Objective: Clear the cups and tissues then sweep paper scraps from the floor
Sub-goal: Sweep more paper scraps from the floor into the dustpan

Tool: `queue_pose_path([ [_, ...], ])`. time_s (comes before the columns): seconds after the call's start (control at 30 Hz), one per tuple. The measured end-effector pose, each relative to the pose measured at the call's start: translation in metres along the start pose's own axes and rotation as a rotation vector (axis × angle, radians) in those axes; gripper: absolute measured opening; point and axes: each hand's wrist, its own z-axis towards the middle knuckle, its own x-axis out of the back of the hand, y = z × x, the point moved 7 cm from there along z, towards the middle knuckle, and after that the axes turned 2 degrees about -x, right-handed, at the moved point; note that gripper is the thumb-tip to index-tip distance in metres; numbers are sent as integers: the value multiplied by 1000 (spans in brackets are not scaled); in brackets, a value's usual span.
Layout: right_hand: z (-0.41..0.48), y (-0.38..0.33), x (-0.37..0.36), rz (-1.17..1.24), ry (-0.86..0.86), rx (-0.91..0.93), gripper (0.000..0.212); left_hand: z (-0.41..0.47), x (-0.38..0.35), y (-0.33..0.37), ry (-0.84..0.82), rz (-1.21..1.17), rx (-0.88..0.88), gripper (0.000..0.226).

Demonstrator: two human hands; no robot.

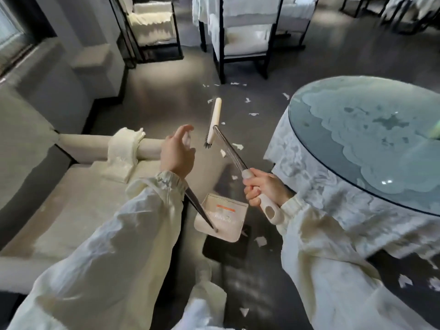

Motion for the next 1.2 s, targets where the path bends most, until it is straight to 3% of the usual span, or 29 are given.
queue_pose_path([
  [0.43, 315, -239, -9, 63, 147, 16, 31, 421, -60, -2, -11, -48, -30, 48],
  [0.7, 526, -410, 17, 75, 156, 17, 34, 679, -144, 9, 10, -62, -15, 48],
  [1.0, 702, -595, 47, 63, 108, -12, 28, 923, -208, 32, 100, -68, 81, 47],
  [1.2, 856, -705, 100, -15, 132, -22, 25, 1089, -308, 27, 95, -44, 168, 51],
])
